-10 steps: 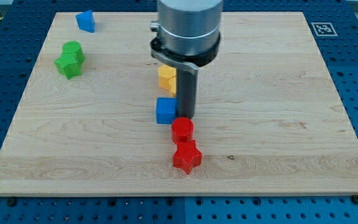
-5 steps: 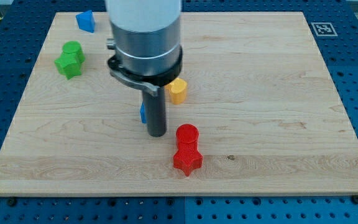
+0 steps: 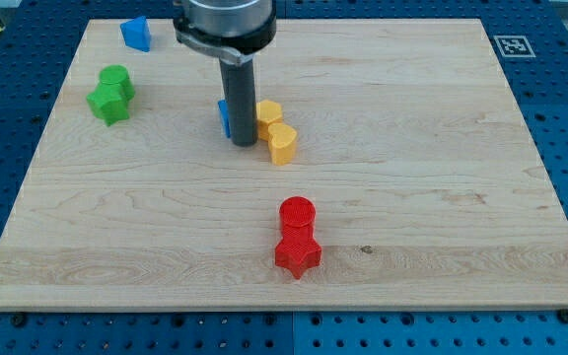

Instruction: Push the blue cube to the blue triangle

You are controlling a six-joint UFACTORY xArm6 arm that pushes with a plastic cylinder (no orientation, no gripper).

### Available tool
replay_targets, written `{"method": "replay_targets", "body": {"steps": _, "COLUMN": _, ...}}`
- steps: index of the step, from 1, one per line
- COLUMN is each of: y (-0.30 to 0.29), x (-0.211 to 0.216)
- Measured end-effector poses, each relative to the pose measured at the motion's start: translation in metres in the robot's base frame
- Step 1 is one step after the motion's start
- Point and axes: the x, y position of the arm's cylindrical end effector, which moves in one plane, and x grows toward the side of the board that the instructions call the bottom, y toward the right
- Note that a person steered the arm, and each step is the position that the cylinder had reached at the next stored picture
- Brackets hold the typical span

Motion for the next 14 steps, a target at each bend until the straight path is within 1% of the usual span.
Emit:
{"method": "replay_targets", "body": {"steps": 2, "y": 0.0, "x": -0.066}}
{"method": "replay_targets", "body": {"steps": 3, "y": -0.002, "x": -0.073}}
{"method": "replay_targets", "body": {"steps": 4, "y": -0.002, "x": -0.066}}
{"method": "replay_targets", "body": {"steps": 5, "y": -0.002, "x": -0.05}}
{"method": "replay_targets", "body": {"steps": 6, "y": -0.013, "x": -0.05}}
{"method": "replay_targets", "body": {"steps": 8, "y": -0.048, "x": -0.056}}
{"method": "replay_targets", "body": {"steps": 10, "y": -0.056, "x": -0.096}}
{"method": "replay_targets", "body": {"steps": 11, "y": -0.056, "x": -0.097}}
{"method": "replay_targets", "body": {"steps": 12, "y": -0.048, "x": -0.08}}
{"method": "replay_targets", "body": {"steps": 13, "y": -0.063, "x": -0.074}}
{"method": "replay_targets", "body": {"steps": 14, "y": -0.091, "x": -0.075}}
